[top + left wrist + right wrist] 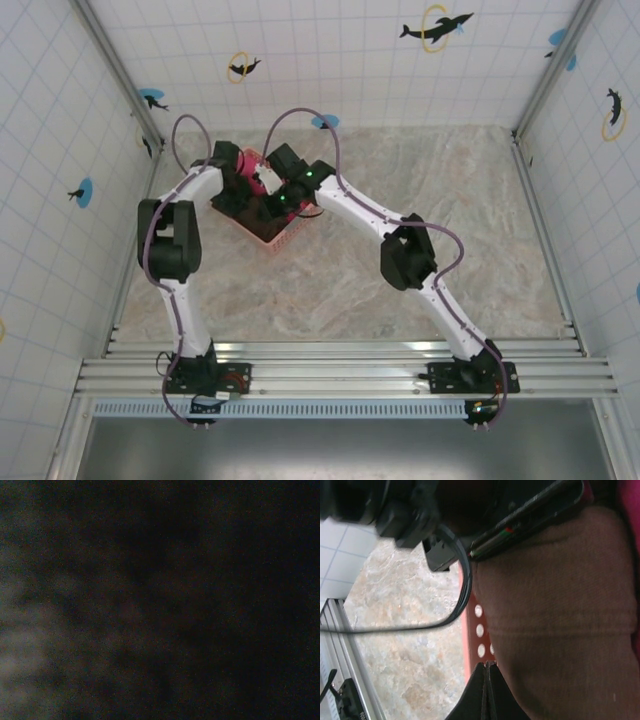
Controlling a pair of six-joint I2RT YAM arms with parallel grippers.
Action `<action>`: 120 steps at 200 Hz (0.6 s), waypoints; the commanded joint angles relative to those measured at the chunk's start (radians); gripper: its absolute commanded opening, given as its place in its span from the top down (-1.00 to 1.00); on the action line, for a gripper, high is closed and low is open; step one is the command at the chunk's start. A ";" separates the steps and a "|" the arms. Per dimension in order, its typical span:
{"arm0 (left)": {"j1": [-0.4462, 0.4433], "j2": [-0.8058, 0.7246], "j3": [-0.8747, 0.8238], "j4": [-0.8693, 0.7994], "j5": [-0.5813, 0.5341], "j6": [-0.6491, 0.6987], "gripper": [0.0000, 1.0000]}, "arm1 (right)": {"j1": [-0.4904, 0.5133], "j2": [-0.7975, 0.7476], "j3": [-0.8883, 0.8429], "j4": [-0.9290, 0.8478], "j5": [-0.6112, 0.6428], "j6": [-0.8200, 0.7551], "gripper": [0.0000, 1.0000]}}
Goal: Roll up the long pants
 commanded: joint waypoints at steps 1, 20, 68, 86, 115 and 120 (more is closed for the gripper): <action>-0.092 0.114 -0.011 -0.111 0.097 0.030 1.00 | -0.027 0.047 0.064 0.035 -0.013 0.018 1.00; -0.127 0.134 0.020 -0.124 0.110 0.025 1.00 | -0.046 0.062 0.066 0.038 -0.004 0.014 1.00; -0.186 0.169 0.068 -0.081 0.159 -0.013 1.00 | -0.091 0.078 -0.021 0.005 0.077 -0.019 1.00; -0.185 0.166 0.073 -0.034 0.180 -0.017 1.00 | -0.096 0.060 -0.099 -0.015 0.150 -0.041 1.00; -0.168 0.190 0.139 -0.044 0.206 0.001 0.77 | -0.109 0.037 -0.225 -0.023 0.247 -0.038 1.00; -0.165 0.191 0.148 -0.043 0.212 0.002 0.65 | -0.113 0.035 -0.247 -0.022 0.259 -0.036 1.00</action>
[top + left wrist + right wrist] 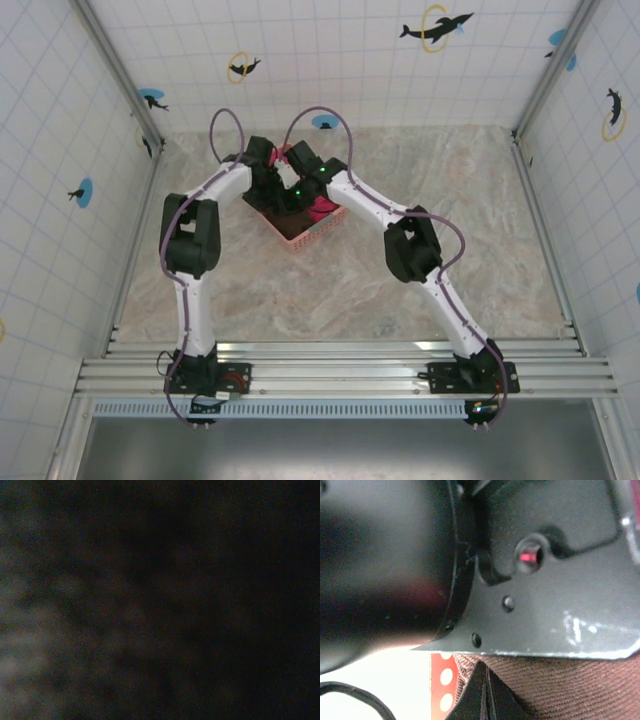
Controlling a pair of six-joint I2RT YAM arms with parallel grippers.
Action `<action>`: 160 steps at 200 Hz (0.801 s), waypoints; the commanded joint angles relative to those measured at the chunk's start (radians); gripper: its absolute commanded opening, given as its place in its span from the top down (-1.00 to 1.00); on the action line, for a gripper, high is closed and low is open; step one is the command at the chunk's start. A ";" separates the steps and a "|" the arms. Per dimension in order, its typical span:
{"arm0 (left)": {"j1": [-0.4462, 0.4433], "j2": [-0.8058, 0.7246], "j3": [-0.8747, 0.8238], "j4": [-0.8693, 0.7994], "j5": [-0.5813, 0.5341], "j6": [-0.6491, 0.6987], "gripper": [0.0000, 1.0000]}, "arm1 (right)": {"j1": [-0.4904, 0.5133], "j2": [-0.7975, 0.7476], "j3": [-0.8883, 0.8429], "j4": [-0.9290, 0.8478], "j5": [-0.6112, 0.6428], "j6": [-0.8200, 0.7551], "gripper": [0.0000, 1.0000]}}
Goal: Roll up the long pants
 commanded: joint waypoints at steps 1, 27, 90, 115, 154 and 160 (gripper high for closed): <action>-0.019 0.098 0.018 -0.062 0.159 0.004 0.64 | -0.031 0.036 -0.129 -0.094 0.211 -0.016 1.00; 0.007 0.084 0.062 -0.061 0.191 0.047 0.13 | -0.057 0.007 -0.248 -0.053 0.239 0.002 1.00; 0.120 0.003 0.170 -0.258 0.276 0.256 -0.95 | -0.160 -0.008 -0.380 0.109 0.148 0.093 1.00; 0.158 -0.049 0.153 -0.264 0.281 0.281 -0.95 | -0.180 0.028 -0.299 0.071 0.094 0.093 1.00; 0.206 -0.097 0.188 -0.236 0.296 0.290 -0.95 | -0.177 0.049 -0.215 -0.005 0.087 0.060 1.00; 0.214 -0.107 0.194 -0.234 0.291 0.291 -0.94 | -0.176 0.047 -0.213 -0.006 0.080 0.055 1.00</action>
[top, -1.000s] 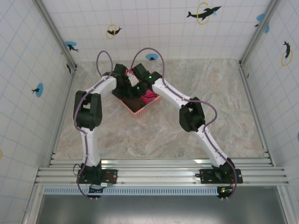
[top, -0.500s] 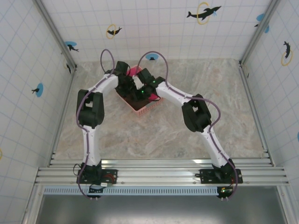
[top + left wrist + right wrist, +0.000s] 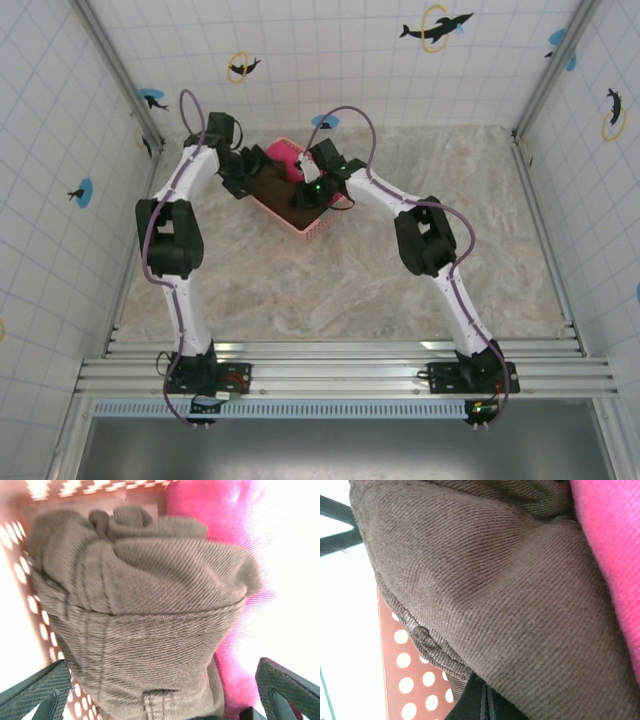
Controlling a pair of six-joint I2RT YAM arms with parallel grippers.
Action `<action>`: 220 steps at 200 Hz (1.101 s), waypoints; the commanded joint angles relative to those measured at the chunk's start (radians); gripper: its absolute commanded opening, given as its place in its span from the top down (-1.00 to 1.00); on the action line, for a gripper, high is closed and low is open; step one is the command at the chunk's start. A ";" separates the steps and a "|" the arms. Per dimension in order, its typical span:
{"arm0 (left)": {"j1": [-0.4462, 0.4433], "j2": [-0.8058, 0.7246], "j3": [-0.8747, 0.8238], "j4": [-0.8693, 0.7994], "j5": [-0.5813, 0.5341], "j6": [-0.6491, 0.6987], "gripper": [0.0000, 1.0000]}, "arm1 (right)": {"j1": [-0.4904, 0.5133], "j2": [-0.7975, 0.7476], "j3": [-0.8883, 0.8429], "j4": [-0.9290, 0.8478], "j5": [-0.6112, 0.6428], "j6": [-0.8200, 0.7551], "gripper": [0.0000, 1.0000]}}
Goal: Roll up the long pants
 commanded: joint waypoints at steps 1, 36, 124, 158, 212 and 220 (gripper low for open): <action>0.039 -0.042 0.030 -0.083 -0.035 0.048 -0.94 | -0.068 0.097 -0.013 -0.191 0.165 -0.017 1.00; 0.093 -0.195 -0.104 0.037 -0.080 0.093 -0.93 | -0.063 0.056 0.018 -0.210 0.147 -0.073 1.00; 0.171 -0.739 -0.642 0.226 -0.269 0.397 -0.94 | -0.243 0.109 0.193 -0.401 0.246 -0.175 1.00; 0.170 -0.951 -0.837 0.372 -0.452 0.484 -0.95 | -0.250 0.030 0.173 -0.392 0.083 -0.246 0.97; 0.171 -1.090 -0.986 0.448 -0.584 0.690 -0.95 | -0.183 -0.352 0.224 -0.363 0.104 -0.268 -0.99; 0.171 -1.122 -1.032 0.496 -0.589 0.711 -0.95 | -0.188 -0.400 0.205 -0.363 0.160 -0.266 -0.98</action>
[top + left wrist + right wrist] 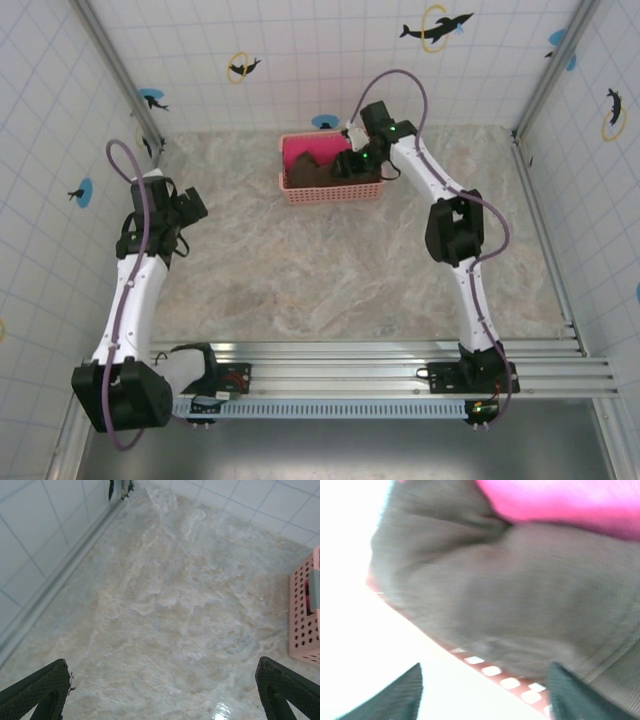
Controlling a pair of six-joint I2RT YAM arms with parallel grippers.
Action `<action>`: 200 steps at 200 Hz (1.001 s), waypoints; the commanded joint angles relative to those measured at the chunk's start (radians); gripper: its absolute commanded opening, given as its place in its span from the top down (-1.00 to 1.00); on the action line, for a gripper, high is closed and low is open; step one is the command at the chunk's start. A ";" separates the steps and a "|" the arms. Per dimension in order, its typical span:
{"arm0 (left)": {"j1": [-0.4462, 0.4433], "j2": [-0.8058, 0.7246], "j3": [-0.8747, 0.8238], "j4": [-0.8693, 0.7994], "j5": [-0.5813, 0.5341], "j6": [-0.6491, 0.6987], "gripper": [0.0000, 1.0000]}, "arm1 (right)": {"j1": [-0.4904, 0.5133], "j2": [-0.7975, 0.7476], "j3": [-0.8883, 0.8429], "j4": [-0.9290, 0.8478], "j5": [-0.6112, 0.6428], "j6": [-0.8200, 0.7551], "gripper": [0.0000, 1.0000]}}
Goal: Roll up the long pants
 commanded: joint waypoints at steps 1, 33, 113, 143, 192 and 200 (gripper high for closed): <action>0.000 -0.079 -0.111 0.124 -0.085 0.134 -0.95 | 0.014 -0.283 0.022 0.002 0.092 -0.017 -0.98; -0.001 -0.115 -0.166 0.123 -0.089 0.178 -0.95 | -0.045 -0.519 -0.297 0.014 0.639 0.003 -0.98; -0.014 -0.132 -0.577 0.705 0.101 0.350 -0.95 | -0.203 -1.390 -1.998 1.311 0.869 -0.231 -0.98; -0.057 0.166 -0.580 0.976 0.054 0.318 -0.95 | -0.208 -1.482 -2.137 1.356 0.841 -0.243 -0.98; -0.111 0.303 -0.576 1.152 0.022 0.382 -0.95 | -0.251 -1.275 -2.132 1.626 0.693 -0.203 -0.98; -0.114 0.306 -0.584 1.174 0.023 0.415 -0.95 | -0.242 -1.200 -2.104 1.678 0.681 -0.235 -0.98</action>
